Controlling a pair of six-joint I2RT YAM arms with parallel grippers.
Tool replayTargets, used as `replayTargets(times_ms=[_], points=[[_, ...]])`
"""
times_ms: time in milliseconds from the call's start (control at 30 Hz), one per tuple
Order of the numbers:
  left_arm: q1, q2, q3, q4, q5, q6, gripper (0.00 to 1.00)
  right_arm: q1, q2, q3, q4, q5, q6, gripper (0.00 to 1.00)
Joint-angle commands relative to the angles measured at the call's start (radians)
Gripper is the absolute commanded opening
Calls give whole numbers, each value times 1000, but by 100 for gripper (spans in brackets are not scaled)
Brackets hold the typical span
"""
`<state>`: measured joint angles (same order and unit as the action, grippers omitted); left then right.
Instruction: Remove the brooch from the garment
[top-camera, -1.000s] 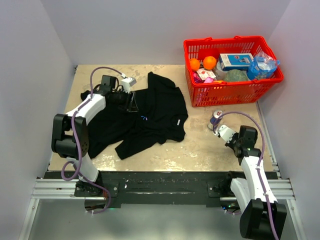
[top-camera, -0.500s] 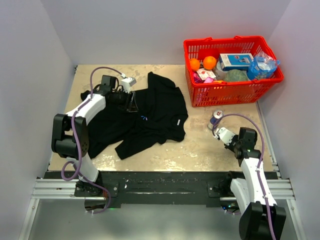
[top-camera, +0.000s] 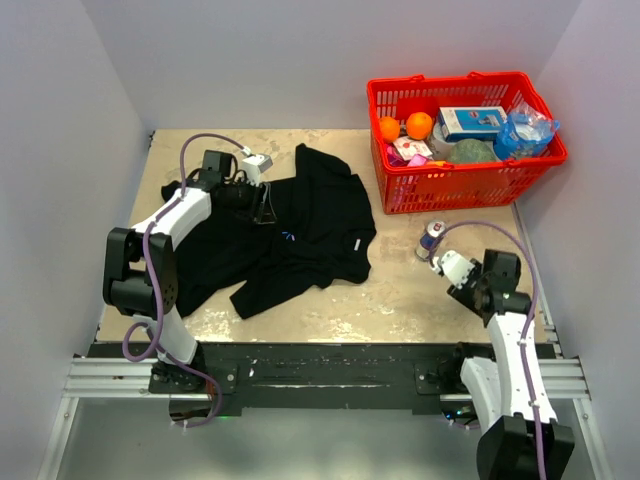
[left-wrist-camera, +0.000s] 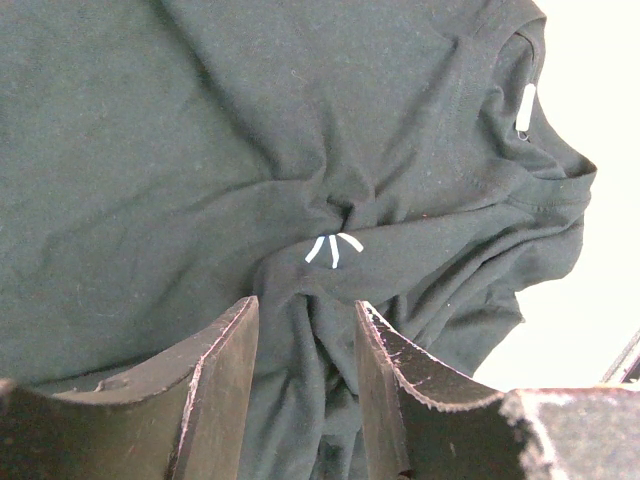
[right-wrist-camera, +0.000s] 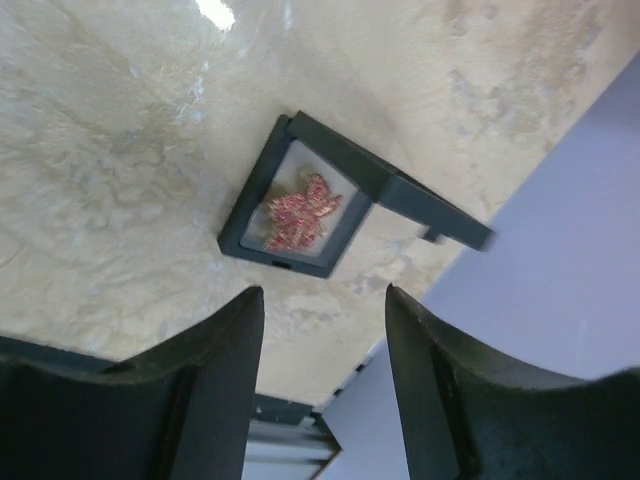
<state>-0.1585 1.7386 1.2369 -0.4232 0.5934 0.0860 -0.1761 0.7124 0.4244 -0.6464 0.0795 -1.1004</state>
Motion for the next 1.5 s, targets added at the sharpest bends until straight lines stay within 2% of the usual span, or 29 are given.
replayTargets(times_ms=[0, 67, 100, 133, 233, 267, 300, 333, 433, 500, 567, 667, 733, 867, 933, 967, 1067, 1133, 1267, 1467], points=[[-4, -37, 18, 31, -4, -11, 48, -3, 30, 313, -266, -225, 114, 62], [-4, -37, 22, 34, 0, -20, 48, -2, 62, 445, -359, -337, 138, 80], [-4, -33, 30, 34, 9, -22, 47, -2, 74, 483, -369, -359, 180, 86], [-4, -28, 38, 25, 16, -28, 48, -2, 90, 517, -366, -378, 209, 99], [-4, -8, 73, 6, 34, -48, 50, 32, 185, 651, -262, -440, 399, 99], [-4, -4, 84, 1, 37, -52, 51, 64, 214, 713, -174, -431, 463, 99], [-4, -1, 102, -2, 40, -57, 52, 111, 292, 744, -129, -355, 596, 99], [-4, -2, 111, -9, 39, -63, 52, 241, 327, 776, -89, -296, 650, 99], [-4, -5, 150, -35, 25, -58, 53, 393, 508, 939, -13, -231, 805, 99], [-4, -4, 195, -64, 22, -49, 54, 421, 564, 1036, 56, -241, 871, 99], [-4, -2, 231, -115, 16, -39, 56, 454, 627, 1108, 112, -283, 863, 99], [-3, 4, 301, -179, 9, -17, 58, 475, 757, 1290, 96, -291, 914, 99], [0, 12, 360, -236, -16, 12, 60, 480, 808, 1367, 100, -259, 1017, 99], [13, 36, 473, -316, -101, 69, 73, 489, 916, 1526, 85, -187, 1093, 99], [20, 53, 532, -336, -171, 101, 78, 487, 946, 1551, 68, -167, 1119, 99], [23, 56, 541, -333, -197, 112, 86, 489, 950, 1518, 80, -167, 1107, 99], [51, 58, 518, -290, -285, 130, 90, 487, 941, 1409, 126, -84, 1119, 99], [72, 61, 497, -279, -319, 130, 100, 489, 940, 1384, 131, -83, 1125, 99], [88, 65, 486, -272, -371, 147, 100, 489, 930, 1331, 182, -58, 1116, 99], [105, 62, 539, -250, -429, 89, 100, 489, 938, 1390, 180, -31, 1119, 99]])
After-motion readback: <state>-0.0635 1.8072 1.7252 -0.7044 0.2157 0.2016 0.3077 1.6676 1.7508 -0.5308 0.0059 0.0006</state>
